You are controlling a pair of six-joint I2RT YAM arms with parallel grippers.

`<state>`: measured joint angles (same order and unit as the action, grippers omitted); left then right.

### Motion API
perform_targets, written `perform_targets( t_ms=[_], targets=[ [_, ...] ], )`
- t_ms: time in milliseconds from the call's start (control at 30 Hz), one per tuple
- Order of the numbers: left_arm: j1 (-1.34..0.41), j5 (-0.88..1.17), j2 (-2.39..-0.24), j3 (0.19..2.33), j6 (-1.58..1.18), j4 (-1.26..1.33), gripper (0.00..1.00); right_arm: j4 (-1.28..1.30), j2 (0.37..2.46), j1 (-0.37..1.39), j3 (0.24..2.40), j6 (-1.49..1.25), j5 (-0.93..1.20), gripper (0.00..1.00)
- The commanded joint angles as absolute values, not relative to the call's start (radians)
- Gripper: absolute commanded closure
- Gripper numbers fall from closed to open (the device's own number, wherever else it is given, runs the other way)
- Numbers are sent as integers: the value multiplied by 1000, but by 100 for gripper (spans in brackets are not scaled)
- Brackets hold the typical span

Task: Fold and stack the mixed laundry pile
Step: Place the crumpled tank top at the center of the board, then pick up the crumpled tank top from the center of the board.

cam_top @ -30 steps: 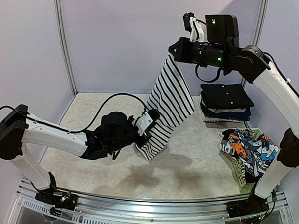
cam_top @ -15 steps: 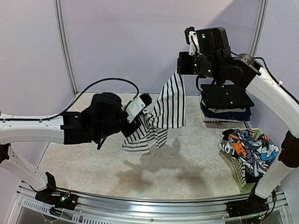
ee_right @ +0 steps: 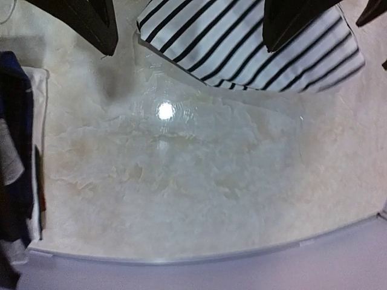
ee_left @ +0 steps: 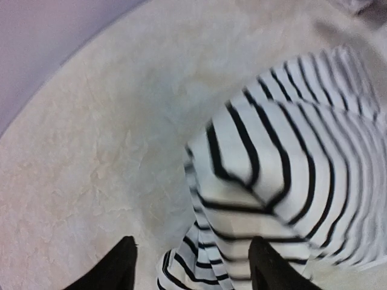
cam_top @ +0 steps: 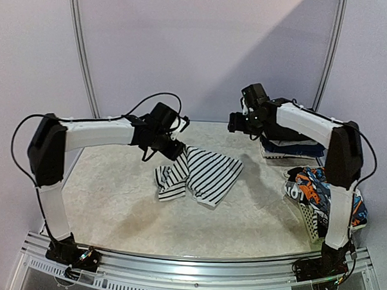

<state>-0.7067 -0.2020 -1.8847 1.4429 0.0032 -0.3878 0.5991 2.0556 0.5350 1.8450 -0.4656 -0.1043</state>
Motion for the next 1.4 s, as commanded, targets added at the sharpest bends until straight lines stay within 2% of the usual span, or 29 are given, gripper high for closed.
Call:
perform_targets(
  t_ms=[0, 67, 233, 367, 533, 733, 900, 1033, 1200, 1367],
  targets=[
    [-681, -130, -1865, 1417, -87, -458, 20, 615, 2075, 543, 1882, -427, 82, 13],
    [-686, -134, -1797, 1345, -95, -412, 12, 571, 2006, 553, 1803, -413, 74, 10],
    [-717, -193, -1647, 1165, -123, -390, 10, 467, 1825, 617, 1545, -347, 41, 10],
    [-736, -152, -1557, 996, -177, -343, 12, 376, 1719, 726, 1351, -304, 8, 10],
    [-744, -114, -1516, 852, -243, -250, 20, 281, 1677, 842, 1217, -317, -31, 11],
    [-743, -89, -1597, 807, -277, -144, 26, 249, 1699, 901, 1167, -326, -12, 14],
    [-744, -71, -1687, 821, -283, -72, 36, 233, 1745, 929, 1146, -333, 17, 14],
    [-744, -85, -1730, 842, -287, -71, 44, 233, 1796, 944, 1139, -350, -40, 15],
    [-802, -185, -1672, 827, -257, -96, 41, 231, 1853, 948, 1141, -364, -88, 20],
    [-807, -220, -1691, 847, -241, -143, 35, 241, 1913, 948, 1162, -367, -114, 32]
  ],
)
